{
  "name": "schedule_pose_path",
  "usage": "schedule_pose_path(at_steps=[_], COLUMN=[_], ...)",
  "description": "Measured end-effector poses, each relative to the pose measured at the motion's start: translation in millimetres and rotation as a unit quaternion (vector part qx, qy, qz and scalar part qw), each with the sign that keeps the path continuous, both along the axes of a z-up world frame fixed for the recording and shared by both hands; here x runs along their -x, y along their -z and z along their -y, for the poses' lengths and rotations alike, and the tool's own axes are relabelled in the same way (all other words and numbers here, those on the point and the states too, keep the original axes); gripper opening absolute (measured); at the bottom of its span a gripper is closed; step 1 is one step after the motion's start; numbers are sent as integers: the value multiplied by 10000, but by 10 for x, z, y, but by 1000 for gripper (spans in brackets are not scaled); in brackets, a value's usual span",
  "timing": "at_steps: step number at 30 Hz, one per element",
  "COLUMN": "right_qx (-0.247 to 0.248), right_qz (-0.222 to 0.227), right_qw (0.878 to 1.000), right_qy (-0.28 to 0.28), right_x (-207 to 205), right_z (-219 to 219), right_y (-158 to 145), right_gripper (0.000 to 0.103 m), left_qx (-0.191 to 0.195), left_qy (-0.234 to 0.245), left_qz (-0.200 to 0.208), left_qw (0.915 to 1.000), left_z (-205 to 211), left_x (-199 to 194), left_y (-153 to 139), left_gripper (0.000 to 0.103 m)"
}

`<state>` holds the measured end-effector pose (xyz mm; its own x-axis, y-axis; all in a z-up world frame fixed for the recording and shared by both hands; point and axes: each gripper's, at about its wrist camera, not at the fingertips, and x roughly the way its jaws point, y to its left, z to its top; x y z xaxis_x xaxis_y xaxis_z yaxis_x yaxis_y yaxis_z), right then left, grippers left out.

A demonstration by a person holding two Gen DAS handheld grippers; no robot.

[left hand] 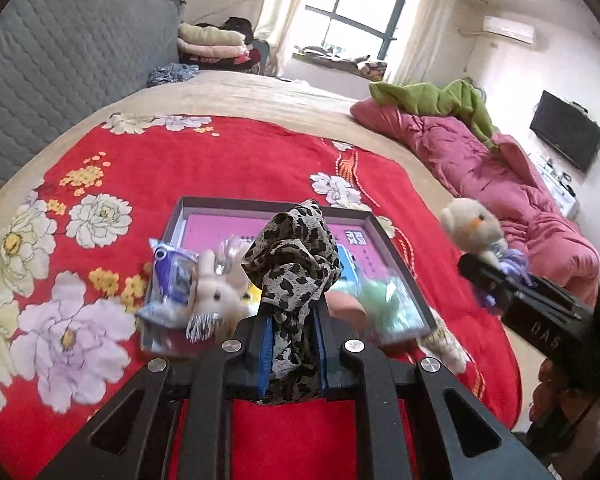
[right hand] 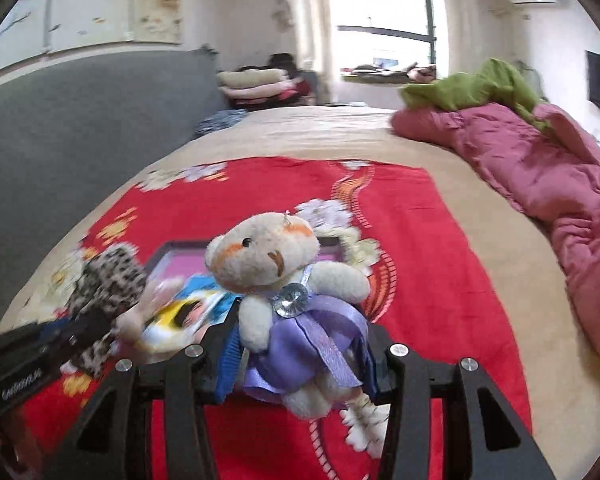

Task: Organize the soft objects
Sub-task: 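Lower the scrunchie with left gripper while right lowers teddy bear into box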

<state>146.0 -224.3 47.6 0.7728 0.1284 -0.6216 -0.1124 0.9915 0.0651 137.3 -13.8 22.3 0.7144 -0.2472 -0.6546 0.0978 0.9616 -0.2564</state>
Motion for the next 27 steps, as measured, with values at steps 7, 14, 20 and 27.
schedule_pose_path(at_steps=[7,14,20,27], right_qx=[-33,49,91,110], right_qz=[-485,-797,-987,-1074], right_qw=[9979,9952,9939,9937], right_qy=[428,566,475,308], right_x=[-413,-597,-623,-641], right_z=[108,106,10,-73], right_y=[279,585,771,827], right_gripper=[48,48,48,49], left_qx=[124,217,179,149], left_qy=[-9,44,102,93], left_qz=[-189,-489,-571,-615], left_qw=[9997,9986,9982,9980], left_z=[27,26,34,40], left_x=[-359,-529,-566,-577], left_y=[210,486,573,613], left_gripper=[17,17,17,18])
